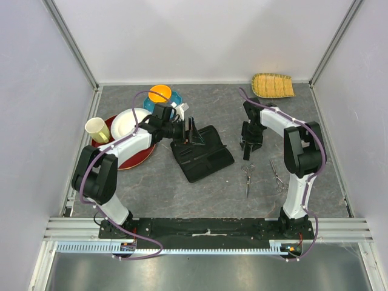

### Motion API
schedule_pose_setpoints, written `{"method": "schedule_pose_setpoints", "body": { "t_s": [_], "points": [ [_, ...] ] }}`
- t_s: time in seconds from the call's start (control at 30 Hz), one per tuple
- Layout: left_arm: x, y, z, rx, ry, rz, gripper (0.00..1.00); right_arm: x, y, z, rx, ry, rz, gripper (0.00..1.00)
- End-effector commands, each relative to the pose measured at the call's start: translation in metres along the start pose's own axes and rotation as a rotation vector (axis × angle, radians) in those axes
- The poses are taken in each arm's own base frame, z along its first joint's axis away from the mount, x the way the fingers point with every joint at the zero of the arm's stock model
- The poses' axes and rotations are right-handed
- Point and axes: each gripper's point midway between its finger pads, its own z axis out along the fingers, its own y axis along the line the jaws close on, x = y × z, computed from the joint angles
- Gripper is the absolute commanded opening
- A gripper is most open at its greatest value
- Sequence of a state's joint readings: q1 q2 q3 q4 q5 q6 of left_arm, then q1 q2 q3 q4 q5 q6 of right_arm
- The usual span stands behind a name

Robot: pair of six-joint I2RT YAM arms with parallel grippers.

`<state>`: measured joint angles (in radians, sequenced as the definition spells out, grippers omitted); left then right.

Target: Sort the hair-cutting tools

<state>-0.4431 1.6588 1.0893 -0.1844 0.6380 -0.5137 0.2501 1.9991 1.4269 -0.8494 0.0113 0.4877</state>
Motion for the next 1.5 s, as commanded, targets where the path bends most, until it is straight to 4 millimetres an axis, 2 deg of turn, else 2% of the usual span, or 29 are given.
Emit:
{"method": "schedule_pose_setpoints", "body": {
  "t_s": [0.0, 0.17, 0.37, 0.47, 0.53, 0.57, 0.67, 0.77, 0.87, 1.0, 1.13, 1.3, 1.43, 1.47],
  "points": [
    [-0.009, -0.018, -0.01, 0.036, -0.042, 0.024, 0.77, 0.003, -0.009, -0.029, 0.019, -0.072, -0.045, 0.53],
    [-0.002, -0.019, -0.01, 0.045, -0.026, 0.013, 0.77, 0.013, -0.018, -0.025, 0.039, -0.061, -0.061, 0.52],
    [0.026, -0.02, -0.013, 0.06, 0.026, -0.005, 0.74, 0.034, 0.0, -0.033, -0.041, -0.057, -0.118, 0.43],
    [0.042, -0.028, -0.018, 0.088, 0.052, -0.001, 0.72, 0.057, 0.017, -0.04, -0.096, -0.038, -0.169, 0.4],
    [0.053, -0.033, -0.02, 0.105, 0.071, 0.006, 0.71, 0.077, 0.019, -0.041, -0.106, -0.019, -0.184, 0.4],
    [0.056, -0.043, -0.023, 0.127, 0.07, 0.031, 0.7, 0.085, 0.019, -0.04, -0.114, -0.007, -0.171, 0.38],
    [0.074, -0.061, -0.023, 0.179, 0.102, 0.069, 0.7, 0.115, 0.007, -0.03, -0.129, 0.027, -0.157, 0.36],
    [0.098, -0.07, -0.015, 0.2, 0.155, 0.071, 0.7, 0.127, -0.004, -0.02, -0.109, 0.037, -0.149, 0.34],
    [0.122, -0.07, -0.005, 0.198, 0.202, 0.056, 0.69, 0.134, -0.008, -0.011, -0.102, 0.047, -0.146, 0.32],
    [0.146, -0.053, 0.016, 0.125, 0.266, 0.011, 0.67, 0.128, -0.027, -0.004, -0.014, 0.024, -0.115, 0.31],
    [0.157, -0.033, 0.036, 0.03, 0.295, -0.032, 0.67, 0.116, -0.057, -0.002, 0.084, -0.012, -0.052, 0.31],
    [0.148, -0.008, 0.056, -0.105, 0.251, -0.07, 0.66, 0.087, -0.083, -0.014, 0.166, -0.097, 0.002, 0.32],
    [0.131, 0.005, 0.063, -0.199, 0.182, -0.072, 0.66, 0.063, -0.081, -0.027, 0.169, -0.167, 0.022, 0.33],
    [0.124, 0.012, 0.066, -0.249, 0.153, -0.071, 0.66, 0.051, -0.077, -0.035, 0.161, -0.201, 0.031, 0.34]
  ]
}}
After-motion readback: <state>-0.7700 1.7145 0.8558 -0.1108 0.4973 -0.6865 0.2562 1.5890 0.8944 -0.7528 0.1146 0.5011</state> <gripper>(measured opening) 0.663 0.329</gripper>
